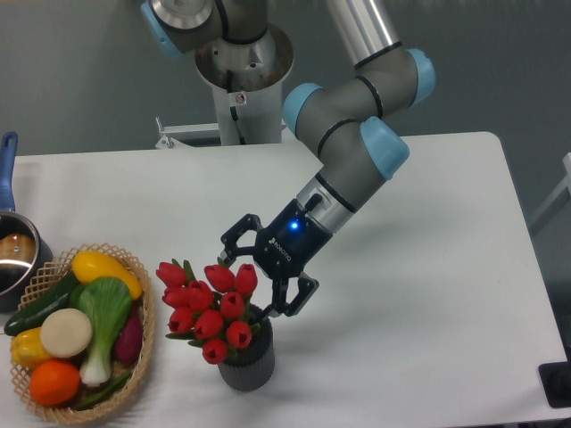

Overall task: Pick up the flowers from the vase
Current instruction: 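Close the gripper around the tulip stems above the vase rim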

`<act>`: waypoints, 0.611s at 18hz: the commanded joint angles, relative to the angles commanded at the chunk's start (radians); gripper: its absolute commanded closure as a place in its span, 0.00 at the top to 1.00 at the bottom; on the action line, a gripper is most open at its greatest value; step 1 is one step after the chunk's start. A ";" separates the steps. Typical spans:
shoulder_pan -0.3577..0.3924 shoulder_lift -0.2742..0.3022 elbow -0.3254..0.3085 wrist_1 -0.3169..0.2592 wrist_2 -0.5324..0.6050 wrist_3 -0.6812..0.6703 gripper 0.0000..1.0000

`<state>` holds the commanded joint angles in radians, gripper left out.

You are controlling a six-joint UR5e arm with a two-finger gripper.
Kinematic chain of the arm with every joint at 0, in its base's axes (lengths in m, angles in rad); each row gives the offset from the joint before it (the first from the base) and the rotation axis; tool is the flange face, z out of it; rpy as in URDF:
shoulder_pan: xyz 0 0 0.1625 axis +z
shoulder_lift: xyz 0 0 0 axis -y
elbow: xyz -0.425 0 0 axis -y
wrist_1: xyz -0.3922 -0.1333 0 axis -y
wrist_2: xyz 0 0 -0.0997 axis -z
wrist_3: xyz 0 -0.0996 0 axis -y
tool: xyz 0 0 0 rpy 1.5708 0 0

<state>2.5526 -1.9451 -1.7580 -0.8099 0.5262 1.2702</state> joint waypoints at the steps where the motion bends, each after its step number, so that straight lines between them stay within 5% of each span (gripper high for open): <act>1: 0.000 0.003 0.002 0.000 0.000 -0.023 0.73; 7: 0.000 0.003 0.011 0.000 0.011 -0.077 0.00; 11: 0.000 0.006 0.018 0.000 0.015 -0.081 0.00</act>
<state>2.5525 -1.9390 -1.7396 -0.8099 0.5415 1.1888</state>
